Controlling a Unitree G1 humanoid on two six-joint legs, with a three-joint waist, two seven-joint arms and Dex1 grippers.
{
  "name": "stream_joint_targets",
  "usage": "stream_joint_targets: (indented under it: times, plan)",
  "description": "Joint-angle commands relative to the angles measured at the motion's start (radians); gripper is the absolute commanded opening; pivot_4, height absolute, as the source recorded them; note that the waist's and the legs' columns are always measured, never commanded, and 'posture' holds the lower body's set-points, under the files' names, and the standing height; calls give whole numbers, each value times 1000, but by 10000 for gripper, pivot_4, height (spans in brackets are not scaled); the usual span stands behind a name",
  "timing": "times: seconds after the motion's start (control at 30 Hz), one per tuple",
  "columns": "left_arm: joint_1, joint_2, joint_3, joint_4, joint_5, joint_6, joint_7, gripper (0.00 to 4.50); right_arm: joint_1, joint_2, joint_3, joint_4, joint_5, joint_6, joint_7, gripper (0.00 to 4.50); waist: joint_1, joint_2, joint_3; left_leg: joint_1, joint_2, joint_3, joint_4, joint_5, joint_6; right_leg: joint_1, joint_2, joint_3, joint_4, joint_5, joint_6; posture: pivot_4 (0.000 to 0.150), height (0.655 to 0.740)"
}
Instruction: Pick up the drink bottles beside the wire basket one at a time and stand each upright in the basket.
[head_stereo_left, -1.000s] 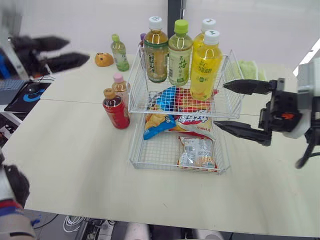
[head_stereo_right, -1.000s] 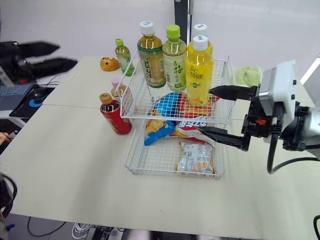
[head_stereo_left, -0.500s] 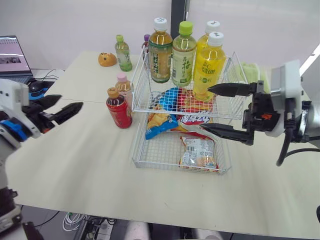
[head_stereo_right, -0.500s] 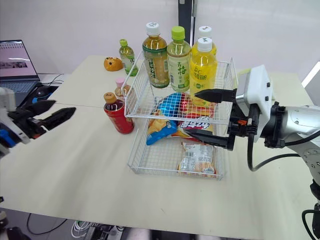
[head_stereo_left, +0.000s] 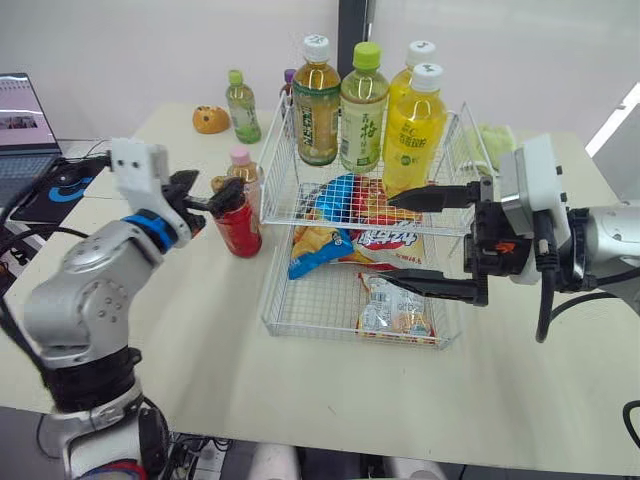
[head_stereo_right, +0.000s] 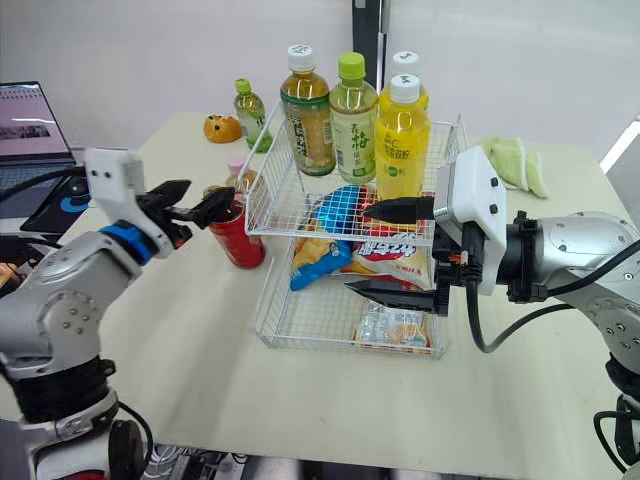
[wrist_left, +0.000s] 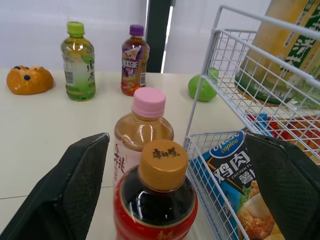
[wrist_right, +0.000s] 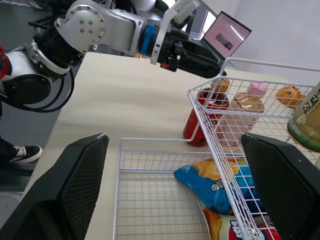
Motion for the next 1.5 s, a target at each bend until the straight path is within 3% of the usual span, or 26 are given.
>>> stream_joint_targets:
  times: [0.03, 0.4, 0.73, 0.77, 0.97, 1.2, 1.33, 1.5]
  plan:
    - [-32, 3, -43, 35, 61, -68, 22, 44822, -10, -1, -34, -10, 3, -12, 2, 45000, -1, 0, 0, 0, 0, 0, 0, 0, 0, 0, 0, 0, 0, 0, 0, 1500, 7155]
    - [-64, -8, -119, 141, 123, -136, 7, 44822, -15, 5, -28, -2, 1, -8, 1, 45000, 0, 0, 0, 0, 0, 0, 0, 0, 0, 0, 0, 0, 0, 0, 0, 1500, 7155]
    - [-36, 1, -113, 129, 148, -182, -9, 15020, -13, 11, -25, 1, -10, -15, 3, 45000, 0, 0, 0, 0, 0, 0, 0, 0, 0, 0, 0, 0, -1, 0, 0, 1500, 7155]
    - [-30, 2, -110, 123, 146, -182, -10, 13744, -14, 11, -26, 1, -11, -15, 3, 45000, 1, 0, 0, 0, 0, 0, 0, 0, 0, 0, 0, 0, -1, 0, 0, 1500, 7155]
    - [7, 26, -66, 29, 106, -132, -17, 13742, -7, 2, -36, 11, -44, -30, 13, 45000, -1, 0, 0, 0, 0, 0, 0, 0, 0, 0, 0, 0, -1, 0, 0, 1500, 7155]
    - [18, 168, 82, -113, -47, 58, -78, 13742, 3, -36, -83, 48, -63, -36, 53, 45000, -1, -1, 1, -1, 0, 0, -1, 0, 0, -1, 0, 0, -2, 0, 0, 1500, 7155]
    - [-107, 381, 172, -15, -200, 216, -220, 13742, -12, -72, -137, 118, -51, -38, 115, 45000, -1, -4, 3, -2, 1, -1, -2, 0, 0, -1, 0, -2, -2, 0, 0, 1500, 7155]
    - [-407, 537, 125, 210, -276, 288, -314, 13741, 4, -95, -172, 153, -54, -51, 177, 45000, 4, -4, 3, -2, 0, -1, -2, 0, 0, 0, 0, -3, -6, 0, 0, 1500, 7155]
